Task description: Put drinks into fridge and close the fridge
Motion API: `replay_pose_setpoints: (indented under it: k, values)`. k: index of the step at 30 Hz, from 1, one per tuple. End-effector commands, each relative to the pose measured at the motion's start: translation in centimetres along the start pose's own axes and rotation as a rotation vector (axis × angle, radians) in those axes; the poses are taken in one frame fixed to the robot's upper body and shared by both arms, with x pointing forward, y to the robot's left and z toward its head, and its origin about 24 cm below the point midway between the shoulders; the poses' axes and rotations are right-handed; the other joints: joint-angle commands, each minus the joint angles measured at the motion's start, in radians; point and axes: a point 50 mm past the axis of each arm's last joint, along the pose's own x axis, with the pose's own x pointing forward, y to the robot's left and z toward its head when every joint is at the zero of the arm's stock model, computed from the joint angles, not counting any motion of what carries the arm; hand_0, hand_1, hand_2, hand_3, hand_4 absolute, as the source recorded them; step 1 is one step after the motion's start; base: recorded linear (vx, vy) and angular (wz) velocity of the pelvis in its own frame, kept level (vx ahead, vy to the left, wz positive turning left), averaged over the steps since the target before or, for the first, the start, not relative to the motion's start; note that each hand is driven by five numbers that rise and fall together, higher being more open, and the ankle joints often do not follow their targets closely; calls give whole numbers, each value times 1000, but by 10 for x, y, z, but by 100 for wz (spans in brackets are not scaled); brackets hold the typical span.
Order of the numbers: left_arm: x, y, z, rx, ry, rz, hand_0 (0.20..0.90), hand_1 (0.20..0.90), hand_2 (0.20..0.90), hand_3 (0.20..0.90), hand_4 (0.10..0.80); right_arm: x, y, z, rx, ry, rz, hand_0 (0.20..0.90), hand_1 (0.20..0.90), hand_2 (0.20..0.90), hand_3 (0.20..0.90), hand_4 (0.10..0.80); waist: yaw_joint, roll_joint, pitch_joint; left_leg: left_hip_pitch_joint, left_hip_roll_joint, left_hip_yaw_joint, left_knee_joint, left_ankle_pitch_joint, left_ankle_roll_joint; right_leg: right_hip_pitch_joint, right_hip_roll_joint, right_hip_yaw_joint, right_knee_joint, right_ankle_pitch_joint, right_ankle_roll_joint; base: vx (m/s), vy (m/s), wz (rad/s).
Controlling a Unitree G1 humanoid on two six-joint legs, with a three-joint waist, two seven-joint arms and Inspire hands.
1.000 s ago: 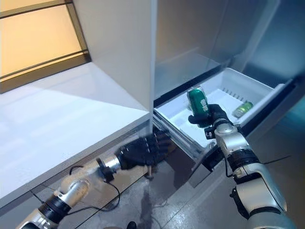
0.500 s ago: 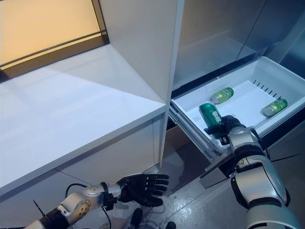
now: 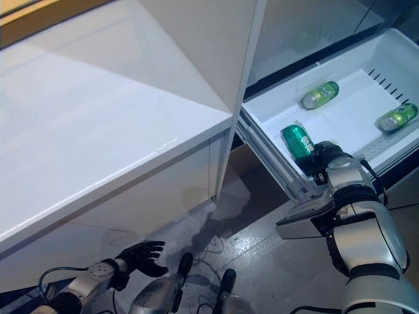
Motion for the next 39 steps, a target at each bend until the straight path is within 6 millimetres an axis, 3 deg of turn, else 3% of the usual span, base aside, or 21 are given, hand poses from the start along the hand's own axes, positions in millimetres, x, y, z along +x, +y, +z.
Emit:
replay_pose_setpoints:
  k: [1,6,13,17,22,23,25,26,27,33,39]
  values:
    - [-5,0,-20,-15,16,56,900,900,900,900,800,-18,-62,18,-70,-76,-180,300,300,300,200,100,13,8,-35,-90,-27,86,148,-93,6,-145,27,40,213,-76,-26,-49,5,0]
    - [-10,1,-37,-53,39,53,900,900,900,900,800,-21,-74,18,-87,-65,-211,300,300,300,200,100,31,20,-12,-129,-32,79,172,-95,9,-184,24,34,241,-81,-30,-26,6,0]
    - [-15,1,-43,-149,20,50,900,900,900,900,800,-24,-85,12,-151,-21,-229,300,300,300,200,100,57,32,6,-173,-38,59,198,-92,10,-222,20,18,276,-88,-37,-23,6,1]
    - [-17,4,-41,-153,-7,62,900,900,900,900,800,-24,-86,3,-168,37,-192,401,401,401,318,218,78,33,22,-190,-38,47,216,-93,7,-233,16,-3,309,-103,-44,-12,-21,7]
    - [-20,10,-40,-139,-19,77,900,900,900,900,800,-23,-85,-15,-169,113,-122,448,448,448,373,273,101,29,27,-195,-38,27,218,-86,3,-230,15,-30,326,-112,-50,8,-41,14]
    - [-20,11,-40,-134,-18,79,900,900,900,900,800,-22,-82,-18,-170,123,-112,476,476,476,406,306,105,28,27,-193,-38,22,216,-85,3,-226,14,-36,325,-114,-51,30,-59,18]
    - [-21,14,-42,-121,-10,84,900,900,900,900,800,-21,-80,-24,-172,145,-94,604,604,604,554,454,115,23,25,-188,-39,13,213,-83,2,-218,13,-48,325,-116,-53,31,-54,19]
    - [-22,15,-44,-118,-7,85,900,900,900,900,800,-21,-80,-26,-173,149,-92,787,787,787,768,668,117,21,25,-187,-39,10,211,-83,2,-214,13,-51,324,-116,-53,23,-30,15]
    - [-22,15,-45,-114,-4,86,900,900,900,900,800,-21,-80,-27,-171,153,-91,900,900,900,900,800,120,21,25,-186,-38,9,211,-82,1,-212,12,-54,324,-116,-53,15,-21,10]
    - [-24,14,-49,-95,4,84,900,900,900,900,800,-21,-80,-23,-175,138,-104,900,900,900,900,800,123,15,22,-173,-40,-3,201,-81,-1,-199,16,-52,317,-115,-52,1,-12,5]
    - [-25,16,-50,-66,16,85,900,900,900,900,800,-22,-81,-5,-193,31,-120,900,900,900,900,800,107,-10,5,-137,-37,7,181,-89,3,-174,25,-25,284,-101,-42,-4,-1,0]
